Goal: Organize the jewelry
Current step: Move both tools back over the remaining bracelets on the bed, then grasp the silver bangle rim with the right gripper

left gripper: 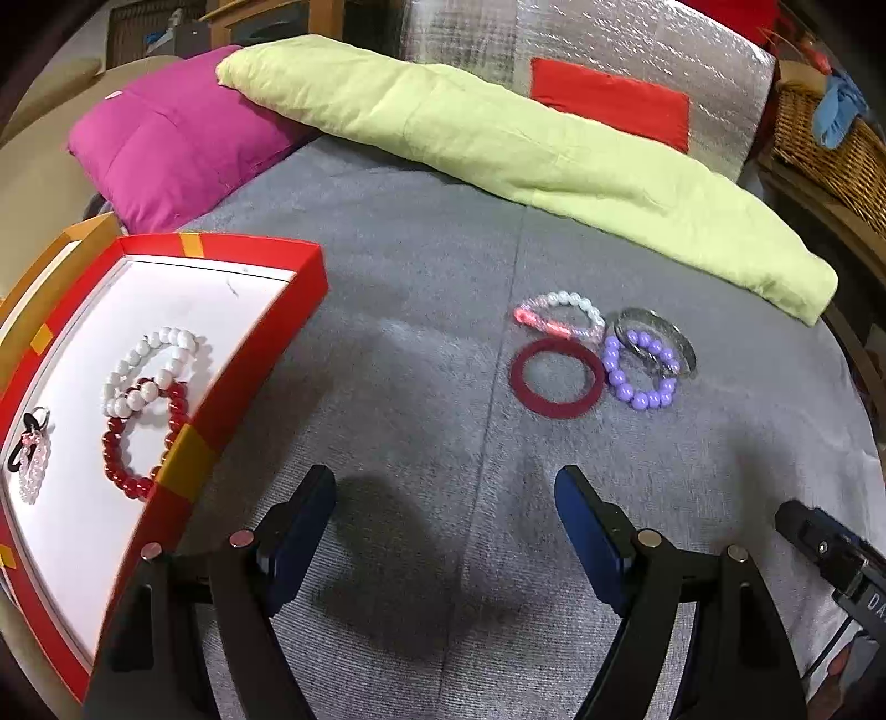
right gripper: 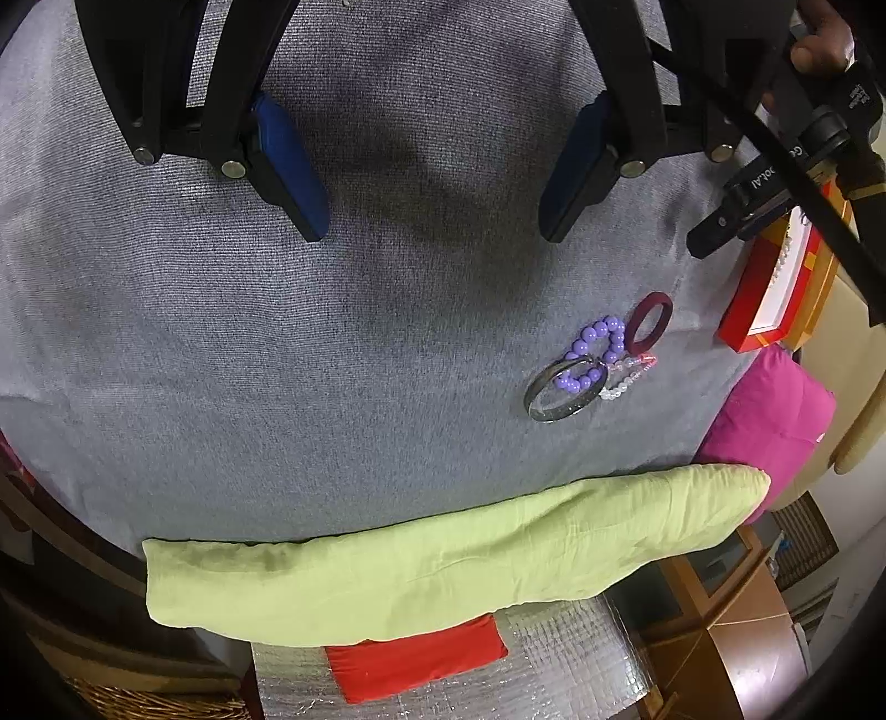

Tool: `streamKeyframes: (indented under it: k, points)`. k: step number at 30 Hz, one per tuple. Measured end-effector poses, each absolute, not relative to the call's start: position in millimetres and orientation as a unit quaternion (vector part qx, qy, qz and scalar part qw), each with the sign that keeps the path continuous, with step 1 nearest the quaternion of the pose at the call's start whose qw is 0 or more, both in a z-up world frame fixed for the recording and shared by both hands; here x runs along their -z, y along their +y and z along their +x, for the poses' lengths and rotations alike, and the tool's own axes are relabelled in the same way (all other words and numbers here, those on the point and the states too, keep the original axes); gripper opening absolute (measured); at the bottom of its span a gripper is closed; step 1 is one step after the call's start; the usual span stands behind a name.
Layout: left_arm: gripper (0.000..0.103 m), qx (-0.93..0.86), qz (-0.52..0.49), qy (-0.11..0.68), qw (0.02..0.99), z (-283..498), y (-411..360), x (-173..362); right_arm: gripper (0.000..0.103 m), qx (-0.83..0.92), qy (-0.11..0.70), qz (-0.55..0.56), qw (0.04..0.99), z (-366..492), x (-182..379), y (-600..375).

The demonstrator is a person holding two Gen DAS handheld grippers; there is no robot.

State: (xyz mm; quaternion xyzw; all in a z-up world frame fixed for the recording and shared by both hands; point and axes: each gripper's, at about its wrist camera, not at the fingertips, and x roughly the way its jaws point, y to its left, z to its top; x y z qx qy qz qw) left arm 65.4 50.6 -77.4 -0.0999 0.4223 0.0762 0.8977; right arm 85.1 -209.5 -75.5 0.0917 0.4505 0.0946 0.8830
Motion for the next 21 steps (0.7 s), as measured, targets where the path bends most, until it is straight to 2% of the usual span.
streamKeyframes:
  k: [13,16,18,21]
  points:
    - [0.082,-0.101,-0.167,0.398,0.896,65.5,82.1,65.3,0.080,-0.096,0.462,0.099,0.876,93.4,72.2,-198.0]
    - [0.082,-0.101,-0.171,0.395,0.897,63.6,82.4,63.6,0.076,-0.103,0.463,0.099,0.875,99.2,70.2,-189.6]
    - [0.082,-0.101,-0.175,0.396,0.896,63.7,83.8,64.0,0.069,-0.112,0.465,0.101,0.872,105.0,66.8,-182.8]
    - [0.082,-0.100,-0.183,0.399,0.893,64.8,85.8,64.8,0.067,-0.120,0.462,0.105,0.872,113.9,58.6,-175.3]
